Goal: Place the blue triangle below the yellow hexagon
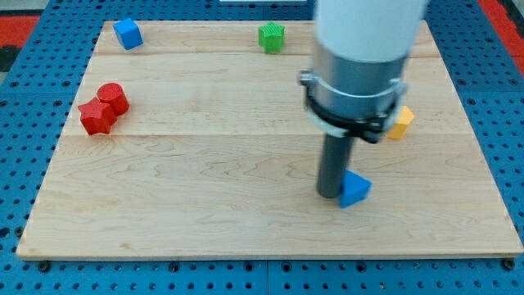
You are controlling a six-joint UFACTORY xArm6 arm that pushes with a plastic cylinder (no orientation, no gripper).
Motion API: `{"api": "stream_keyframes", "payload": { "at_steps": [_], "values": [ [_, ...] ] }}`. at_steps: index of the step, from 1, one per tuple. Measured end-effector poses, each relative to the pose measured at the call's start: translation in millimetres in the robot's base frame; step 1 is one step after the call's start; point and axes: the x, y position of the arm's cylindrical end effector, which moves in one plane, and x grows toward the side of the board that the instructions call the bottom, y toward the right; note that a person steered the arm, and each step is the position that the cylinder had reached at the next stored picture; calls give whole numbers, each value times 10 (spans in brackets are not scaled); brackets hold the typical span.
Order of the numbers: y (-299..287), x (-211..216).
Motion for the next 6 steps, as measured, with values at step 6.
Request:
{"api": "stream_keyframes", "payload": {
  "at_steps": [6],
  "values": [
    [505, -1388]
  ]
}}
